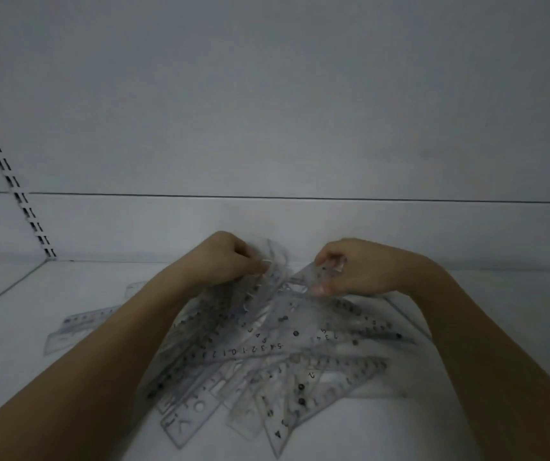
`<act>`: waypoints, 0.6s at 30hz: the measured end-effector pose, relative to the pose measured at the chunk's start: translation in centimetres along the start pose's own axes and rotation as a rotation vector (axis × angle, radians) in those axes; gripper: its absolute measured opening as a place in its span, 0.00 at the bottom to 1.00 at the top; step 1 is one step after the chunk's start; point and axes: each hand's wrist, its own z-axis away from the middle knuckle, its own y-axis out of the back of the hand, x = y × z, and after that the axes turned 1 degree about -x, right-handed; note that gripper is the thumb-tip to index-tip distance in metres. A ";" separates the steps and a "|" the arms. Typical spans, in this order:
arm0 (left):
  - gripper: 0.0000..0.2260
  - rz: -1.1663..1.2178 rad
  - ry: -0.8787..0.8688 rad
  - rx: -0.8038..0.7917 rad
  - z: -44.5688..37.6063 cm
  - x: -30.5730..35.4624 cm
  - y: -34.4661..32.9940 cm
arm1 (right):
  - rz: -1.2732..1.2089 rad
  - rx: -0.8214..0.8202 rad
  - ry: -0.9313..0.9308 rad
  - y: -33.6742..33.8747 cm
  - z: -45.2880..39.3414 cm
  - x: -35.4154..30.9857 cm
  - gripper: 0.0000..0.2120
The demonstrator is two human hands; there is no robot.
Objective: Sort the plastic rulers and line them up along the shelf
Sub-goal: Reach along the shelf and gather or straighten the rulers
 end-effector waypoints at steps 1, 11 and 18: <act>0.12 0.019 -0.002 0.015 0.0 -0.2 -0.1 | -0.017 0.003 0.002 0.0 0.3 0.2 0.25; 0.08 0.477 -0.081 0.051 0.1 0.1 -0.2 | -0.095 0.015 -0.030 0.7 0.9 1.7 0.18; 0.07 0.536 -0.296 0.197 0.7 1.0 0.1 | -0.381 0.142 0.008 0.8 1.5 1.7 0.06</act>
